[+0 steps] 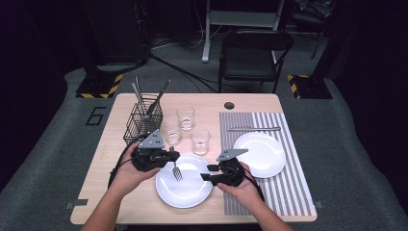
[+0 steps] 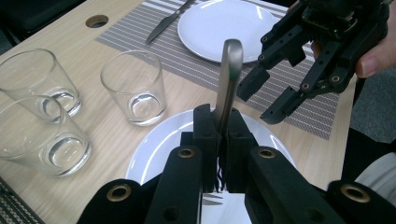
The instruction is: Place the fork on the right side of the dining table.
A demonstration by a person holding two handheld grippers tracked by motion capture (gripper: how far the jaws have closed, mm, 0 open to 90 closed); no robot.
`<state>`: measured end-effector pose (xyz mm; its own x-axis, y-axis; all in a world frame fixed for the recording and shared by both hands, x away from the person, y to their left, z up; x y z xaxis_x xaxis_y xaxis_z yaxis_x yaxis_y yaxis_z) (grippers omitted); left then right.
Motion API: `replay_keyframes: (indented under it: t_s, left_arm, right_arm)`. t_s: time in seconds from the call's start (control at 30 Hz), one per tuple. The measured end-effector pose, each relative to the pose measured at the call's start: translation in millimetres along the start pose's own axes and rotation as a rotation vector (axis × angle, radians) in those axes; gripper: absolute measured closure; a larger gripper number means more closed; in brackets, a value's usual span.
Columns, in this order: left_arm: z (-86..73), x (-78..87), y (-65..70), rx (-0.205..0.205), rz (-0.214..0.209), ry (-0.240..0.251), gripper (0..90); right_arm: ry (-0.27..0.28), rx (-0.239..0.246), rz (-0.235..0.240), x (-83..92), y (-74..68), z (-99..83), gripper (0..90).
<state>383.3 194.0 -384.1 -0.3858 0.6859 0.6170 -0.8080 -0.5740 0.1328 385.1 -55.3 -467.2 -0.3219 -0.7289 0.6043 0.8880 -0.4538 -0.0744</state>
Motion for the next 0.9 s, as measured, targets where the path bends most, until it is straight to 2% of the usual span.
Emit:
replay_keyframes:
  t_s: [0.2, 0.37, 0.73, 0.9]
  left_arm:
    - [-2.8, -6.5, 2.0, -0.003, -0.014, -0.023, 86.4]
    - [-2.5, -8.3, 3.4, -0.004, -0.016, -0.019, 86.4]
    - [-2.1, -10.0, 5.2, -0.013, -0.021, -0.023, 86.4]
    - [-2.0, -9.2, 5.6, -0.019, -0.023, -0.027, 86.4]
  right_arm:
    - [0.004, 0.030, -0.006, 8.8, 0.8, 7.3, 55.8]
    - [0.007, 0.052, -0.011, 15.4, 2.3, 12.8, 56.6]
    - [0.010, 0.091, 0.009, 22.2, 2.3, 25.8, 56.8]
    - [0.013, 0.102, 0.021, 24.9, 0.4, 32.9, 59.8]
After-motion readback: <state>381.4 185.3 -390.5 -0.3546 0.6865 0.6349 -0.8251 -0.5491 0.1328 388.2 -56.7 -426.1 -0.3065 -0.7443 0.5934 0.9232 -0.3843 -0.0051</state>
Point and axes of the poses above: each handheld gripper's, and its own axes: x roughly backward along the jaws, z roughly out of its top, y roughly to its right, the point moved 2 cm from there along -x, roughly forward along the jaws, and after that the axes turned 10 degrees about x, right-handed, at the moved point
